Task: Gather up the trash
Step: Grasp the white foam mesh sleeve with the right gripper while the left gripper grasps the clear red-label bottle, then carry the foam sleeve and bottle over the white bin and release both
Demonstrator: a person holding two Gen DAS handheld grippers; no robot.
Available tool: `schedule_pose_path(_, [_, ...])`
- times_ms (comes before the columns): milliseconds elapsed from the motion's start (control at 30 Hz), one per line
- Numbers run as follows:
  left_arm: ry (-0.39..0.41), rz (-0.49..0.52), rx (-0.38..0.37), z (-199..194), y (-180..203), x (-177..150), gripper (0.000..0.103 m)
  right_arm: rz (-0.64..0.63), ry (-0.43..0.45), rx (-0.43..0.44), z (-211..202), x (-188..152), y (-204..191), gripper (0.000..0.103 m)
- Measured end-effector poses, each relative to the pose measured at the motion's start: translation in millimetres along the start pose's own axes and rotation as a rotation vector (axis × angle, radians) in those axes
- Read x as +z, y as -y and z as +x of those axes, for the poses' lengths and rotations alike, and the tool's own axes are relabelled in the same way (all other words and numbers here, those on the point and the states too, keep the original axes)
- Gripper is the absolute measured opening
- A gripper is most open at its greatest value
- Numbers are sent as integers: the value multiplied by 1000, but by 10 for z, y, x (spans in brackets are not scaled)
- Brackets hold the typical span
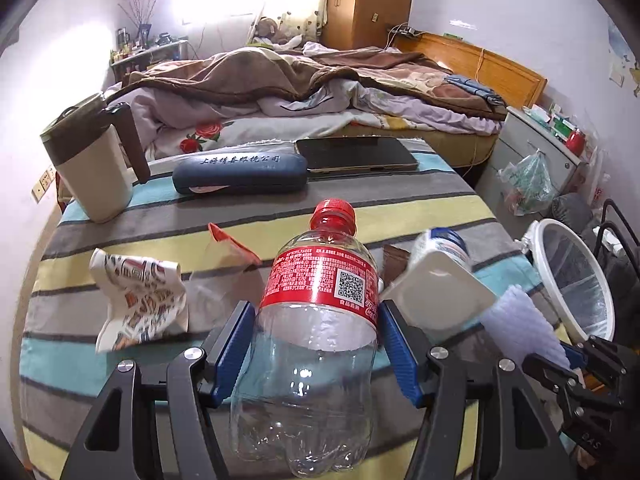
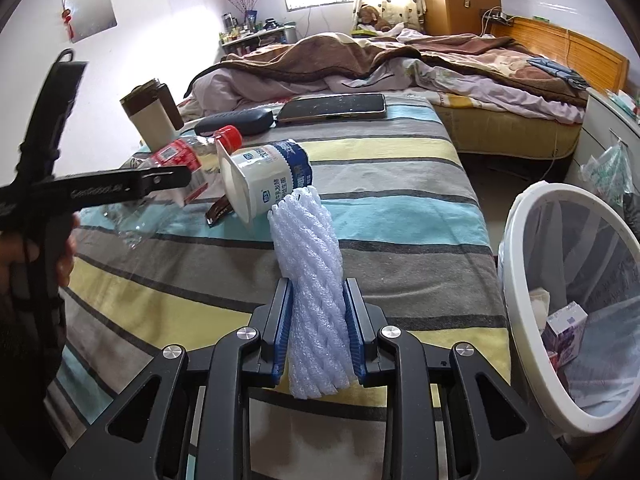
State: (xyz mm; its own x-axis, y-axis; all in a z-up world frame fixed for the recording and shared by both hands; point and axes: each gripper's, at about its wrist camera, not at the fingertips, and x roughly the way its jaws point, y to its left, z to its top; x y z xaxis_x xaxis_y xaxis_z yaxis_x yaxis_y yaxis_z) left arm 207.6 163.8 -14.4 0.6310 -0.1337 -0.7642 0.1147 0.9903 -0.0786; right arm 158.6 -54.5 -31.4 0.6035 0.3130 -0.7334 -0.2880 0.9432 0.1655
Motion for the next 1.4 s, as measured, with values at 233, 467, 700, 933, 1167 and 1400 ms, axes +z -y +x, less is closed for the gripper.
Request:
schedule_pose_path(233, [52, 1, 18, -319, 157, -192, 63, 2, 28, 1, -127, -11, 7, 28])
schedule_pose_path(467, [76, -14, 16, -527, 249, -303, 63, 14, 67, 4, -296, -27, 44, 28])
schedule_pose_path(700, [113, 15, -1, -739, 510, -384, 63, 32, 107, -8, -456, -44, 133, 28])
schedule_pose_path(933, [126, 52, -25, -819, 857, -419, 63, 52, 139, -25, -585, -68, 274, 28])
schedule_pose_path(1167, [156, 97, -55, -922, 1236, -407, 63, 87, 162, -46, -722, -131, 504, 28])
schedule_pose_path(1400, [165, 140, -84, -921, 1588, -390, 63, 124, 179, -77, -835, -199, 698, 28])
